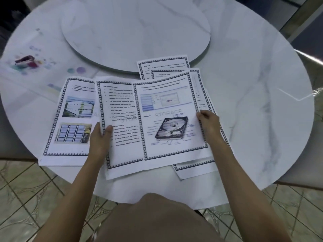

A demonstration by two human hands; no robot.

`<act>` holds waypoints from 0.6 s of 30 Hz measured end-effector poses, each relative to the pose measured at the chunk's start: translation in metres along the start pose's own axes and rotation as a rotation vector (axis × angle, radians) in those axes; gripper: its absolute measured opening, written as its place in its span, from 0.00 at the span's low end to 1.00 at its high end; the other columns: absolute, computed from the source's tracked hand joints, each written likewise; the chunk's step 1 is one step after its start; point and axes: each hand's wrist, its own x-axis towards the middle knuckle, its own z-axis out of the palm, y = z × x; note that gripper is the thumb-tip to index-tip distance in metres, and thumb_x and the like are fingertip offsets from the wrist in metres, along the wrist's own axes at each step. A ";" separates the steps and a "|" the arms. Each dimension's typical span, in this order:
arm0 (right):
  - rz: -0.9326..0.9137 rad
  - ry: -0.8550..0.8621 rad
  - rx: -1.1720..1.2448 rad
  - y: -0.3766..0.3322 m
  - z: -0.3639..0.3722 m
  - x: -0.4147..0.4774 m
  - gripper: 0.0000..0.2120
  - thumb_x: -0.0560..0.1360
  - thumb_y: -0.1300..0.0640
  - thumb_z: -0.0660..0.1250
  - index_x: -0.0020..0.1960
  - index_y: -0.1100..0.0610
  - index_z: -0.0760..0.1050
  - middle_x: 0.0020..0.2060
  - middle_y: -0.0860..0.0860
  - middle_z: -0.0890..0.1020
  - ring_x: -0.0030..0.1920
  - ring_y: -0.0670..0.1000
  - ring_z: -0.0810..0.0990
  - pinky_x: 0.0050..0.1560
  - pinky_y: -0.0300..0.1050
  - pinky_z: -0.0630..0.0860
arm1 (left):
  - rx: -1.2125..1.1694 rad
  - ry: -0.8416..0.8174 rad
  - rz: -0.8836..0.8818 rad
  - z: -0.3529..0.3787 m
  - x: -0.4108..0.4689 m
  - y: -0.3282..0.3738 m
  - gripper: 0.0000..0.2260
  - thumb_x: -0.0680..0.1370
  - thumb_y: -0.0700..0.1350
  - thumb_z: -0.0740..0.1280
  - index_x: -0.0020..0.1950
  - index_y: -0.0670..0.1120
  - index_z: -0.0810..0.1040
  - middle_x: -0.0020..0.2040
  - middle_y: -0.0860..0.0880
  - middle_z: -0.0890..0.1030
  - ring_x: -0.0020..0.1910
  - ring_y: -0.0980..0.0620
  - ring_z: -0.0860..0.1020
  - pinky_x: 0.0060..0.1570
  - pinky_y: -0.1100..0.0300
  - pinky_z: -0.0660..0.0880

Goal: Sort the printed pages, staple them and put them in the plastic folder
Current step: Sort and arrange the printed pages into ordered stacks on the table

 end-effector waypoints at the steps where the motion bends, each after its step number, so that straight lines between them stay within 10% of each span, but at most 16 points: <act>1: -0.010 -0.004 -0.001 -0.001 0.007 -0.004 0.14 0.76 0.60 0.65 0.59 0.64 0.75 0.51 0.55 0.79 0.51 0.50 0.76 0.54 0.39 0.71 | -0.002 -0.002 0.001 0.000 0.000 0.000 0.15 0.80 0.44 0.59 0.67 0.43 0.69 0.61 0.46 0.76 0.57 0.50 0.74 0.58 0.56 0.69; 18: -0.082 -0.050 -0.071 -0.020 0.066 -0.036 0.09 0.75 0.61 0.66 0.54 0.64 0.77 0.46 0.56 0.81 0.45 0.48 0.75 0.47 0.35 0.70 | 0.035 -0.016 -0.026 0.001 0.001 0.001 0.16 0.81 0.49 0.56 0.66 0.44 0.71 0.58 0.46 0.77 0.59 0.47 0.74 0.56 0.54 0.70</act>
